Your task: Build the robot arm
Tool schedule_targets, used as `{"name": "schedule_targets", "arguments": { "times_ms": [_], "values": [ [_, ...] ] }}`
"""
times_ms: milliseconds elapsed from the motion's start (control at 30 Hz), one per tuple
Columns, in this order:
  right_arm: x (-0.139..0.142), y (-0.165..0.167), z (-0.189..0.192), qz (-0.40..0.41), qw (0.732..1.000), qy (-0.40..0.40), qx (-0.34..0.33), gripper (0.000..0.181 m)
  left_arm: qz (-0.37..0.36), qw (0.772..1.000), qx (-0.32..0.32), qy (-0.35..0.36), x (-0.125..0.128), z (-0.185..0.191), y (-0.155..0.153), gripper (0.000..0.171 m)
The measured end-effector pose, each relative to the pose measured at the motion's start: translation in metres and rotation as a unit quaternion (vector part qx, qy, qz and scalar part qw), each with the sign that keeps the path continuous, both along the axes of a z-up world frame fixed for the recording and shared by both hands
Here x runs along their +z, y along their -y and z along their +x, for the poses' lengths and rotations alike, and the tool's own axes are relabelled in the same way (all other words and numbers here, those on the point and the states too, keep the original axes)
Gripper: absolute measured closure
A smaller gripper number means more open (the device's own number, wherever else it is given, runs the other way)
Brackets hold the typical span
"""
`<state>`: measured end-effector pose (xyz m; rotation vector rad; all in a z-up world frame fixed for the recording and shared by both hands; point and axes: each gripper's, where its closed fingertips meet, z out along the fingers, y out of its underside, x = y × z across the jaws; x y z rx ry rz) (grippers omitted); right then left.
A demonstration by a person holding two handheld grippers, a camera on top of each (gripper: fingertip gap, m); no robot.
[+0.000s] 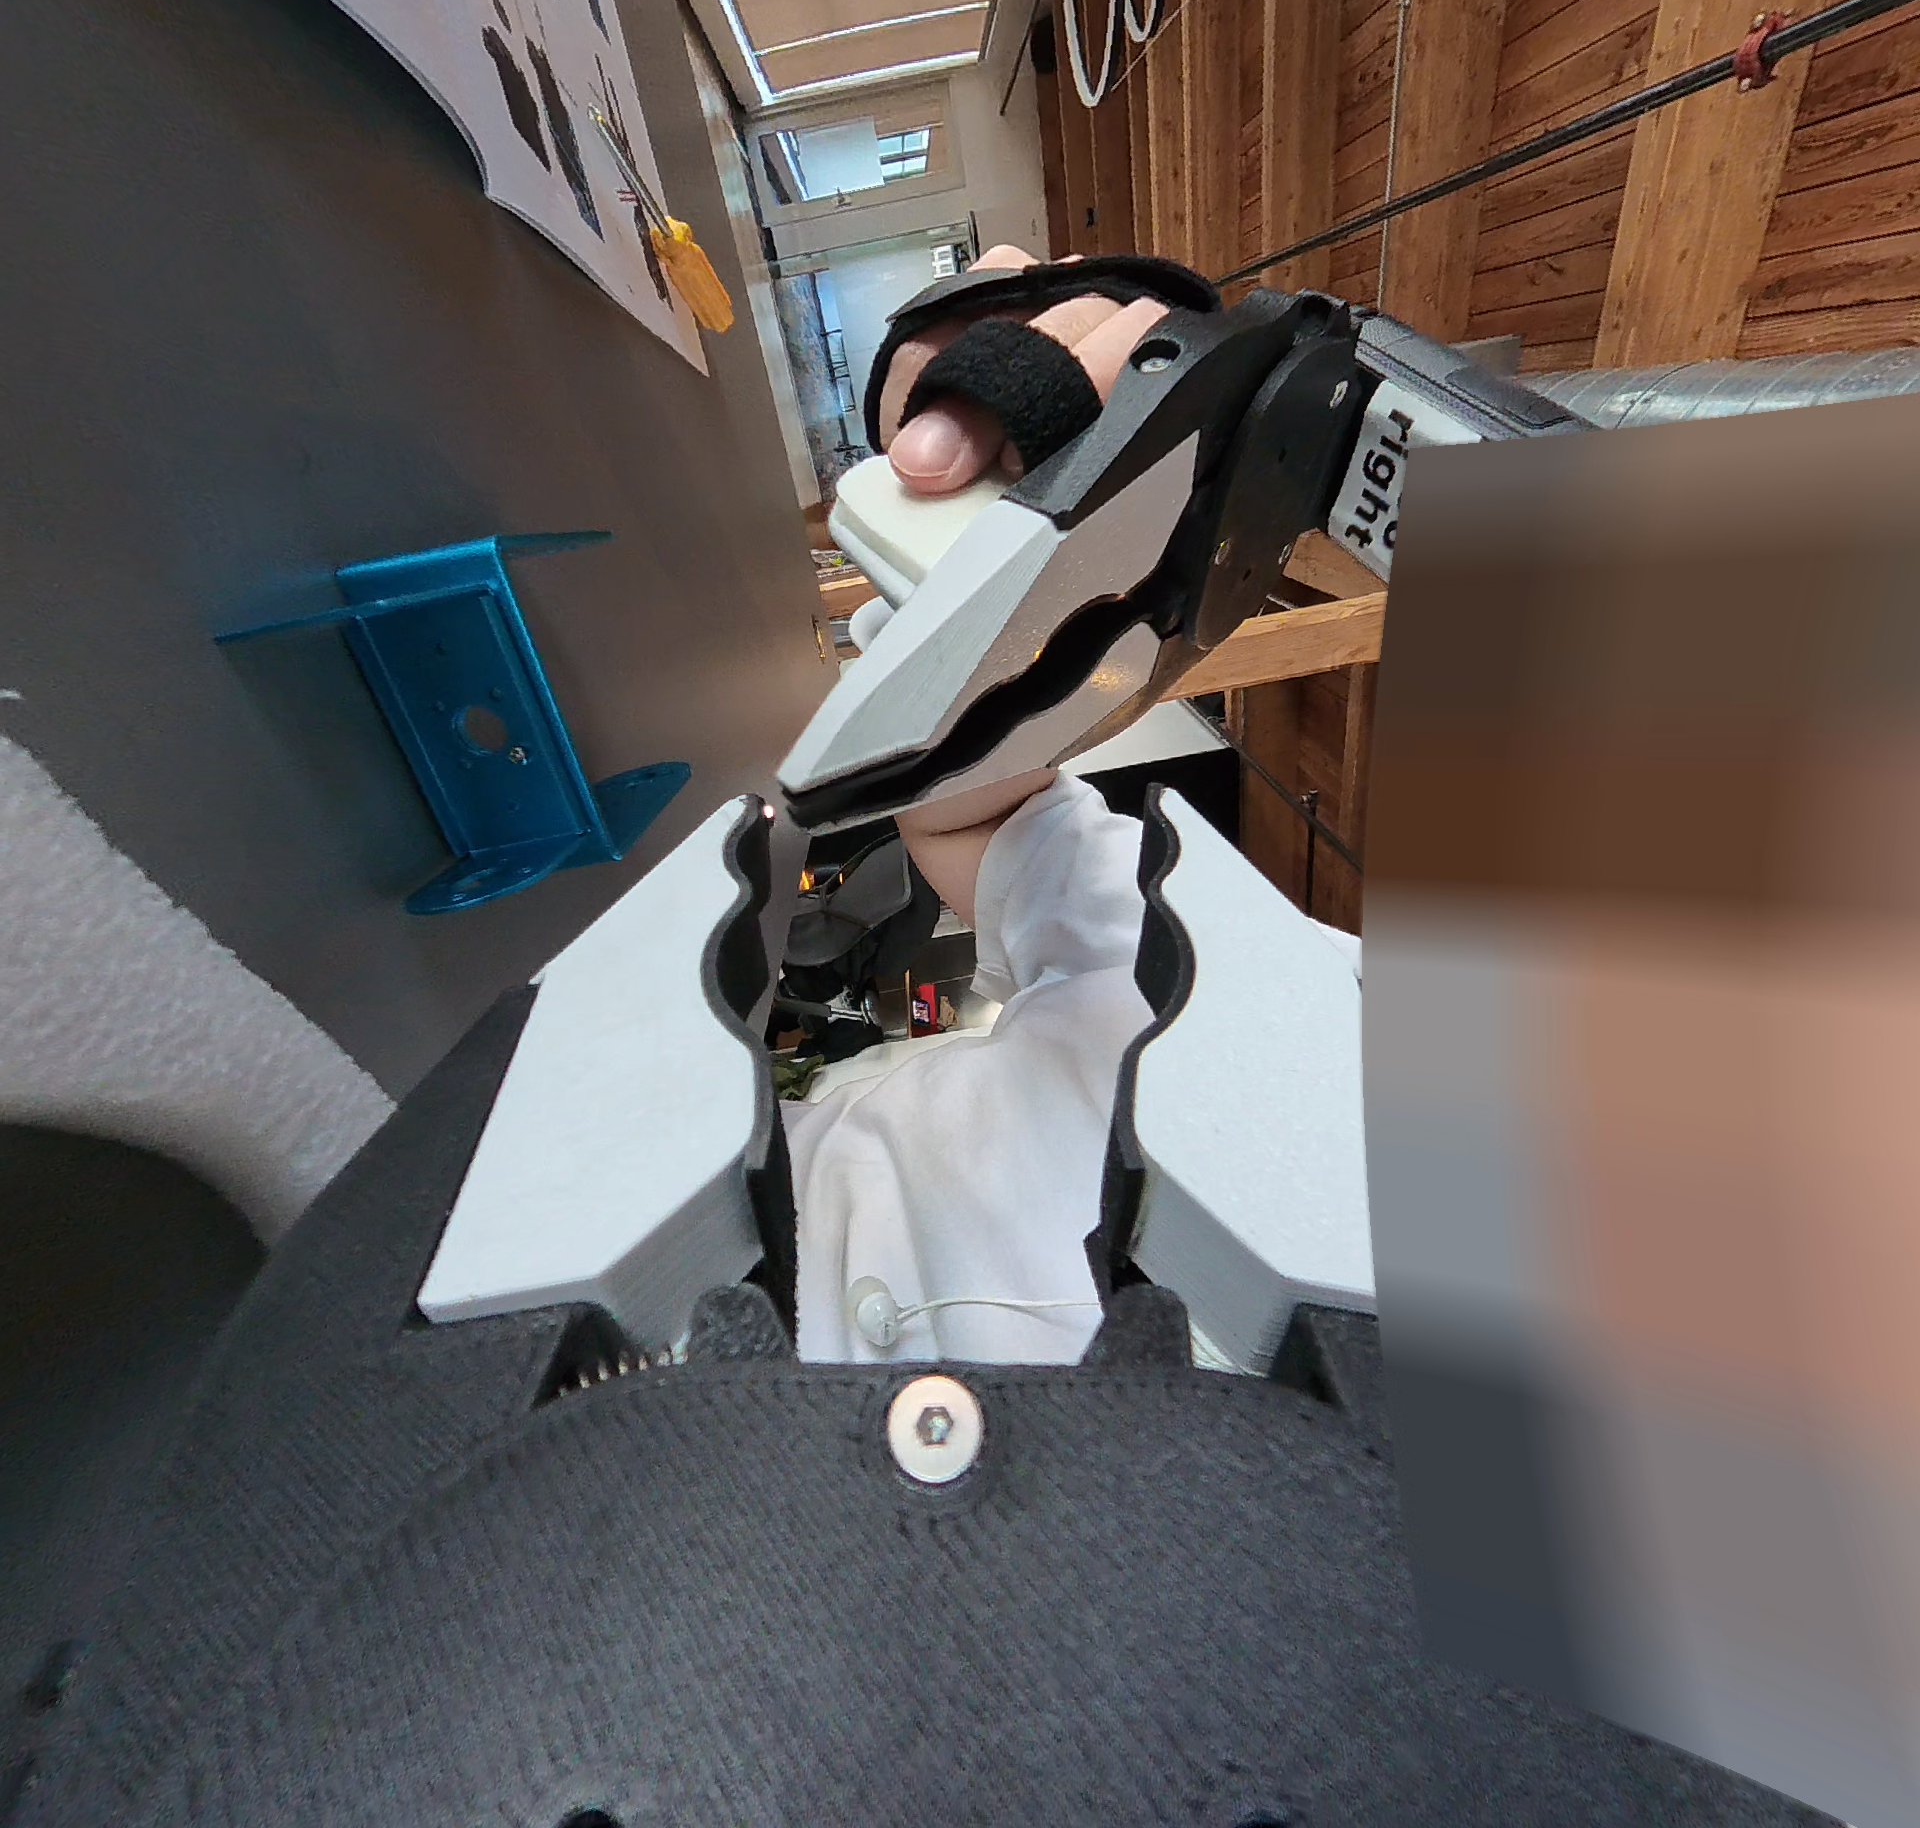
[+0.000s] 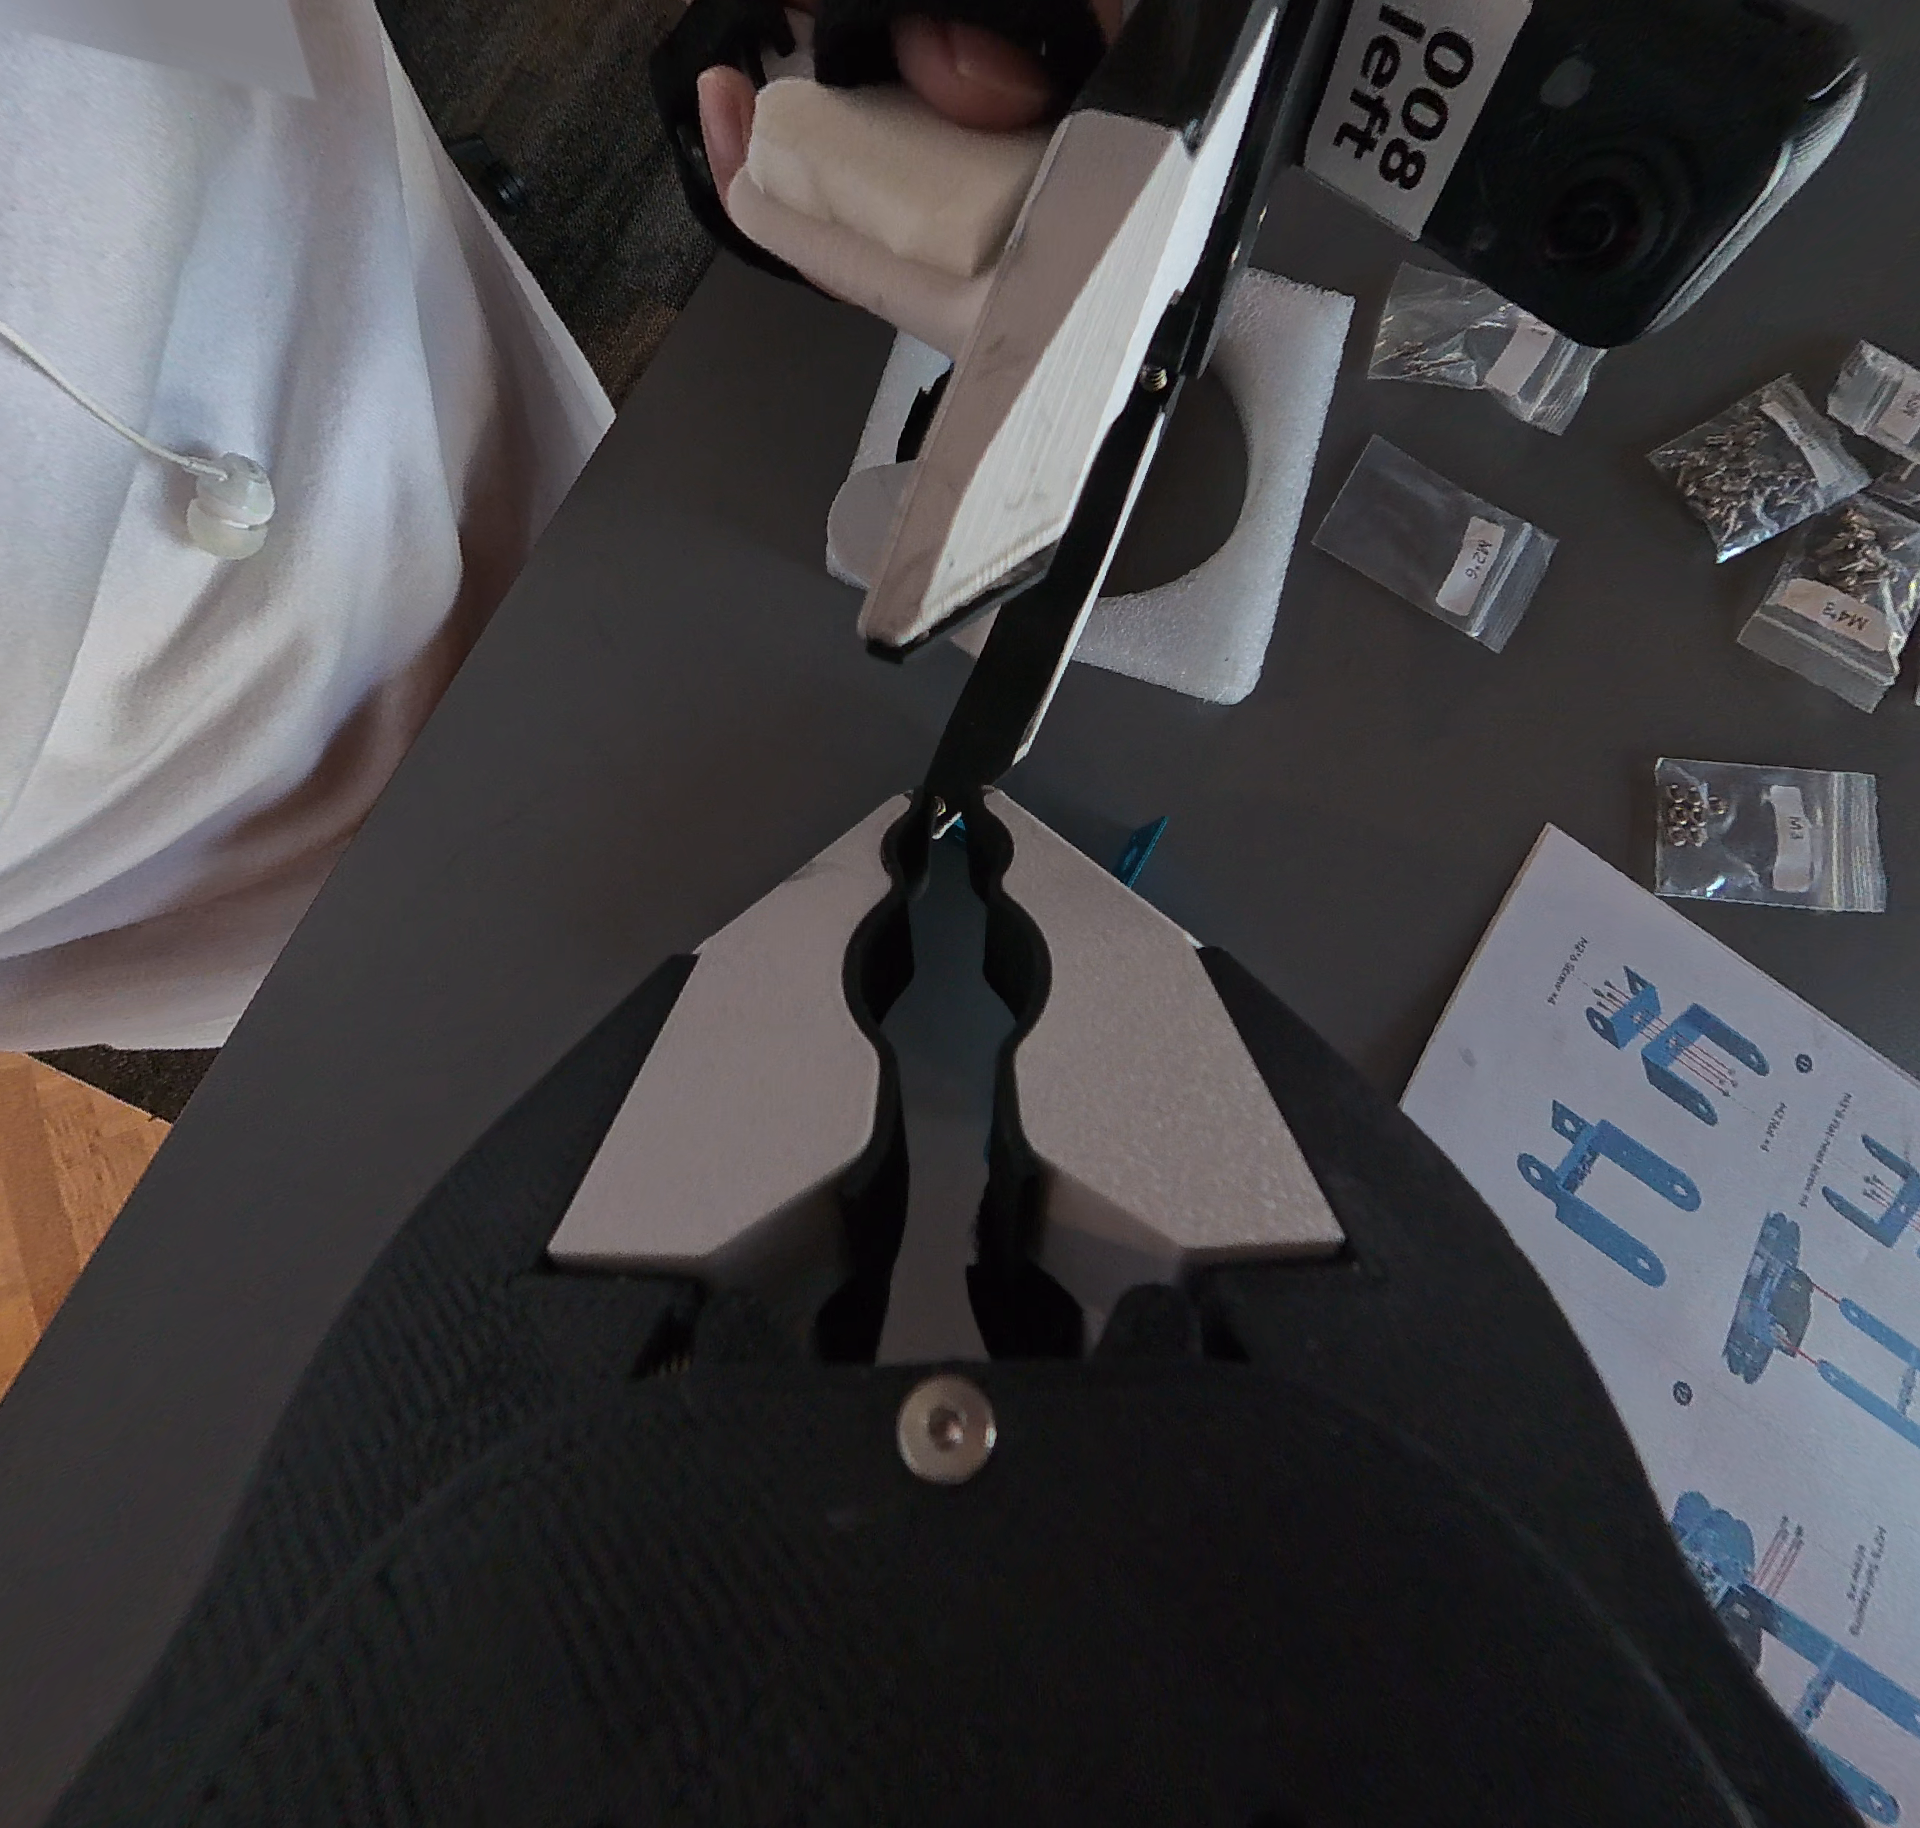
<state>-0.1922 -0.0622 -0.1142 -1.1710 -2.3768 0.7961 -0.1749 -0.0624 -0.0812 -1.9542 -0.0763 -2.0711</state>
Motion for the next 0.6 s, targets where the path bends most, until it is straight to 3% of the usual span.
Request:
{"name": "schedule_targets", "arguments": {
  "times_ms": [600],
  "values": [
    [-0.0028,-0.0021,-0.0003,0.001,1.000,0.012,-0.003,0.175,0.001,1.000,0.002,0.005,0.0010,-0.0018,-0.0038,0.101]
  ]
}}
